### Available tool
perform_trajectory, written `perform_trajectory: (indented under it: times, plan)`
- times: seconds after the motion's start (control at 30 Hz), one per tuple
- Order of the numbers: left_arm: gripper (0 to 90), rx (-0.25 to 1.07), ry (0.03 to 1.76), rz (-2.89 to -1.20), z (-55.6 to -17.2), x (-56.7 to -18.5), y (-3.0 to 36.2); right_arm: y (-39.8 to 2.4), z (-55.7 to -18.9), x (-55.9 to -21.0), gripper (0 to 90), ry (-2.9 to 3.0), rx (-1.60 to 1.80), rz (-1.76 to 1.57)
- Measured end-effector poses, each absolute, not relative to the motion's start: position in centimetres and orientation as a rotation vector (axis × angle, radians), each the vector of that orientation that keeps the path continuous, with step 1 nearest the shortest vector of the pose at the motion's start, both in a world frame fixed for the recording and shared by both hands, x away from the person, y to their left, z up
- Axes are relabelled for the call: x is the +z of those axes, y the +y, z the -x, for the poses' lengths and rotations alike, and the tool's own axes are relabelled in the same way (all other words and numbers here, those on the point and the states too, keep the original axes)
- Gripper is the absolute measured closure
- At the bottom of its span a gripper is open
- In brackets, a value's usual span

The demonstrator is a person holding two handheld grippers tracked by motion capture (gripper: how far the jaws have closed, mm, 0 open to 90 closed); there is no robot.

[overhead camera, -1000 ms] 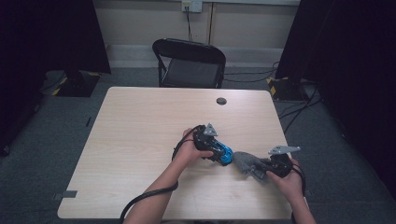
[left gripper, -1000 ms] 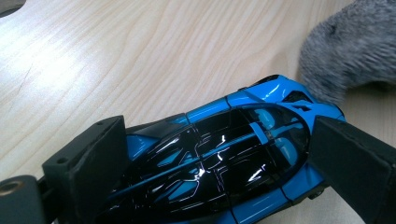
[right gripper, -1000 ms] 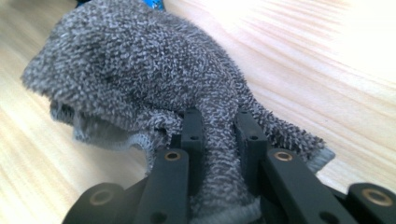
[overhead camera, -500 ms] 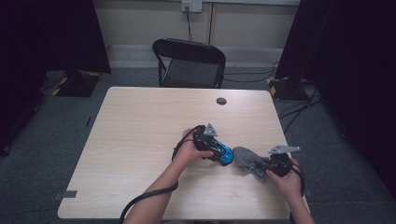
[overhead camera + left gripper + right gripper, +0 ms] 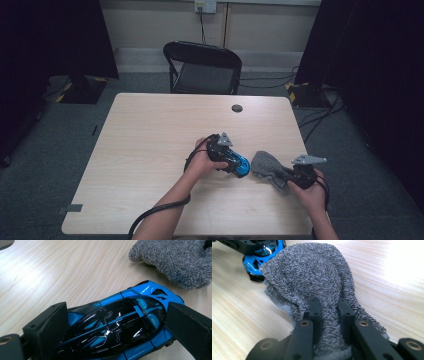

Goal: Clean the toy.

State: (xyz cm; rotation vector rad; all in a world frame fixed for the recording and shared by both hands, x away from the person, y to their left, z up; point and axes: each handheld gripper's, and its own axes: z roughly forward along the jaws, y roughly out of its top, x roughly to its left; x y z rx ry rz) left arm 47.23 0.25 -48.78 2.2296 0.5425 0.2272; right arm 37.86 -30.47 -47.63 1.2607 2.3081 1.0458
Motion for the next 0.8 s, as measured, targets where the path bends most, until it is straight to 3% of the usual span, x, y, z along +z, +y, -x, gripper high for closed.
perform_trajectory:
  times: [0.8]
  plan:
    - [4.8,0.228,0.545,-2.227,-47.2,-48.8,0.2,-29.4,-36.7,-45.8,77.0,2.353,1.22,-1.127]
